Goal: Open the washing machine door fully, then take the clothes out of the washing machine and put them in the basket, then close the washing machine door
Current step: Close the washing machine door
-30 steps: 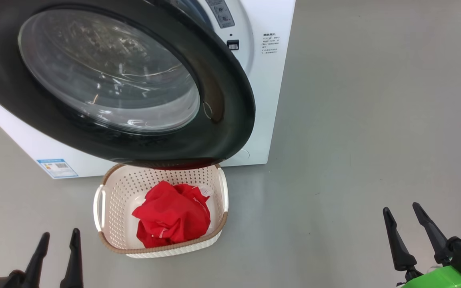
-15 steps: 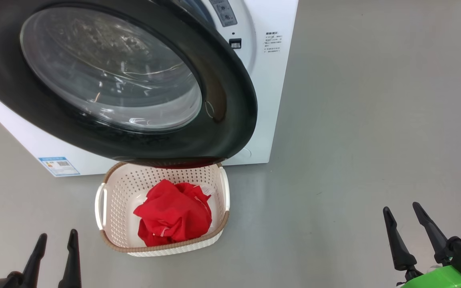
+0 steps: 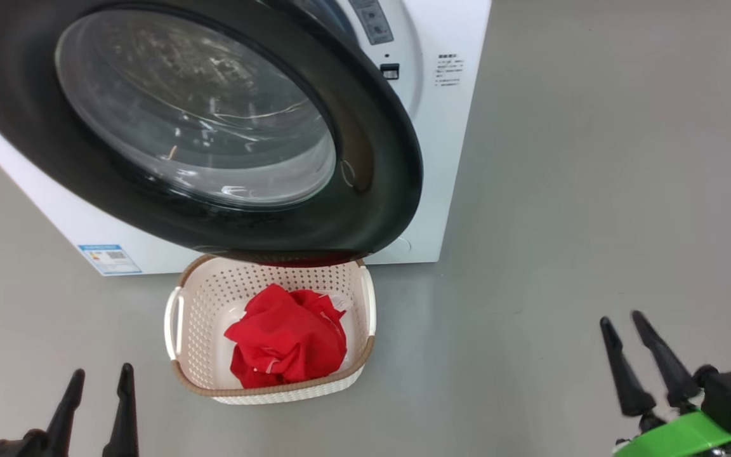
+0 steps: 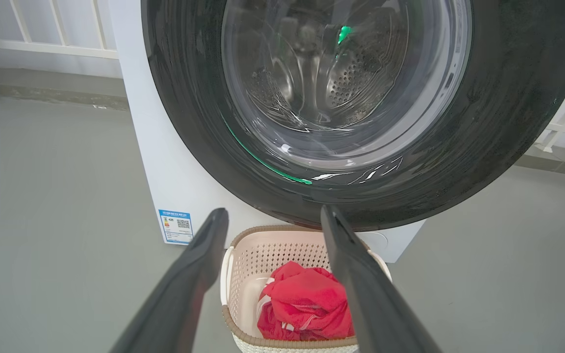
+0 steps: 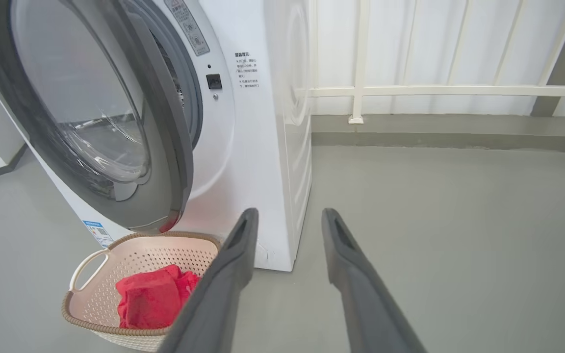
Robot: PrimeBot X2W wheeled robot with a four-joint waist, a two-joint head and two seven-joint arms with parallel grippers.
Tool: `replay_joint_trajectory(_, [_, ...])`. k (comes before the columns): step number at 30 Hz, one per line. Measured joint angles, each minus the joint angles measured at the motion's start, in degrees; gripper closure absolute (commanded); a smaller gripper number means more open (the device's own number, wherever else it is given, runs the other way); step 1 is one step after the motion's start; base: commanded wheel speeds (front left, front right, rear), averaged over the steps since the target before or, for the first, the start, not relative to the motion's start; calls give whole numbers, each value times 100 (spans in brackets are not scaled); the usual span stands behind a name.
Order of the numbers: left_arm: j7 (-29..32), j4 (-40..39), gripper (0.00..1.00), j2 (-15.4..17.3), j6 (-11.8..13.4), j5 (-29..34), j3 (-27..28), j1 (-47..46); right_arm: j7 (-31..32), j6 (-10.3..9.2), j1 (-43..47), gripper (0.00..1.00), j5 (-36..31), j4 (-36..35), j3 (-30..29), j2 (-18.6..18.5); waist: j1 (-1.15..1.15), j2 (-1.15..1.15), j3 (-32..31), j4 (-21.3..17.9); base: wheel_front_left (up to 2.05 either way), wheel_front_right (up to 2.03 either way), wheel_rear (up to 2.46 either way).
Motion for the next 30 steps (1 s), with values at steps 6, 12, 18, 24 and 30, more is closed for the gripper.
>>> replay_joint_trajectory(6, [0, -14, 0, -35, 0, 93, -85, -1, 0, 0, -337, 100, 145, -27, 270, -43, 0, 0, -9, 200, 0, 0, 0])
replay_joint_trajectory(12, [0, -36, 0, -84, 0, 135, -132, -1, 0, 0, -645, 100, 194, -16, 500, -68, 0, 0, -15, 399, 0, 0, 0])
replay_joint_trajectory(18, [0, -55, 0, -157, 0, 166, -198, -8, 0, 0, -1014, 100, 248, 85, 760, -107, 0, 0, 4, 662, 0, 0, 0])
replay_joint_trajectory(24, [0, -86, 0, -258, 0, 178, -292, -144, -1, 0, -1520, 100, 254, 280, 1004, -125, 0, 0, 154, 895, 0, 0, 0])
replay_joint_trajectory(30, [0, -104, 0, -332, 0, 177, -383, -398, -1, 0, -2054, 100, 261, 573, 1160, -112, 0, 0, 402, 1085, 0, 0, 0])
